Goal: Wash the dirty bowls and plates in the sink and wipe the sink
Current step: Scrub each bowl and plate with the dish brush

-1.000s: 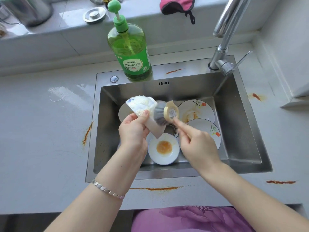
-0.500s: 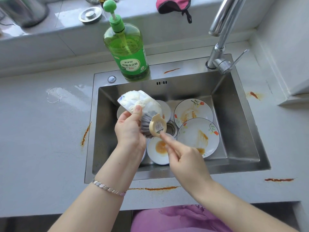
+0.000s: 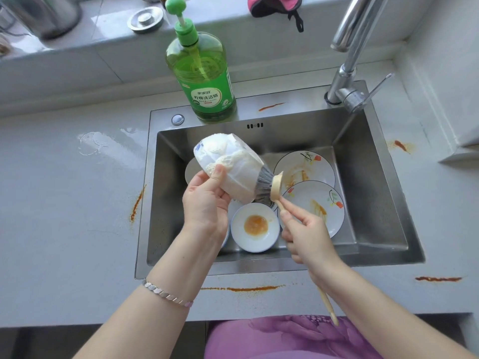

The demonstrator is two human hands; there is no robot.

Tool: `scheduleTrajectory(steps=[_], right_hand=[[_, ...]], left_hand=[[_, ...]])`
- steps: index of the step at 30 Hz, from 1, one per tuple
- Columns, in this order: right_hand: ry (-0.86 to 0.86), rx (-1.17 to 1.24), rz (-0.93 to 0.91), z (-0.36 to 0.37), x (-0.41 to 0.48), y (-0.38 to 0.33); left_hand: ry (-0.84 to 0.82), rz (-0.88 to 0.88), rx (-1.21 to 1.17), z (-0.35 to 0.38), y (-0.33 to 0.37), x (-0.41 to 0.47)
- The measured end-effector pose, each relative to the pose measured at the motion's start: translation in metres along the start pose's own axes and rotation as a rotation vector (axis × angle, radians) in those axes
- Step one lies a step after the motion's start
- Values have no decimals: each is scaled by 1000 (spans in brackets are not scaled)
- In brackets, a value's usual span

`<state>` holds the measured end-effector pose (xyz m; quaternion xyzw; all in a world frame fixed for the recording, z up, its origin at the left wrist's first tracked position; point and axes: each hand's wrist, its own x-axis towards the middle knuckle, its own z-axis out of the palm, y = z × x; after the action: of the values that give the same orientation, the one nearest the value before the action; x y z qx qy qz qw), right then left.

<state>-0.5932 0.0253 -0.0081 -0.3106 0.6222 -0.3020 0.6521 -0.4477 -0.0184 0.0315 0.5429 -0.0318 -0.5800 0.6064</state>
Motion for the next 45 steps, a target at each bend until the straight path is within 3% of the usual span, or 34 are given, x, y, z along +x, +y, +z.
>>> scheduleTrajectory(steps=[5, 9, 12, 16, 18, 22, 27, 31, 35, 40, 45], right_hand=[[-81, 183, 221, -21, 4, 2], [-111, 125, 274, -41, 16, -9], [-151, -53, 152, -49, 19, -25], [-240, -411, -188, -32, 1, -39], [-275, -507, -229, -28, -2, -41], [-172, -552, -128, -37, 16, -40], [-276, -581, -288, -28, 0, -44], [-183, -615, -202, -35, 18, -44], [-273, -659, -272, -27, 0, -47], [-185, -652, -218, -31, 16, -46], [-295, -596, -303, -19, 4, -57]], left_hand=[[-228, -41, 293, -25, 16, -2], [-524, -95, 551, -46, 30, 0], [-588, -73, 781, -54, 35, 3], [-548, 11, 1085, -53, 28, 5], [-532, 40, 1166, -54, 26, 6], [-583, 32, 1109, -56, 29, 4], [-570, 57, 1102, -59, 28, 8], [-580, 57, 1109, -55, 26, 6], [-560, 112, 1160, -52, 28, 8], [-575, 121, 1176, -49, 29, 9], [-592, 110, 1127, -54, 29, 14]])
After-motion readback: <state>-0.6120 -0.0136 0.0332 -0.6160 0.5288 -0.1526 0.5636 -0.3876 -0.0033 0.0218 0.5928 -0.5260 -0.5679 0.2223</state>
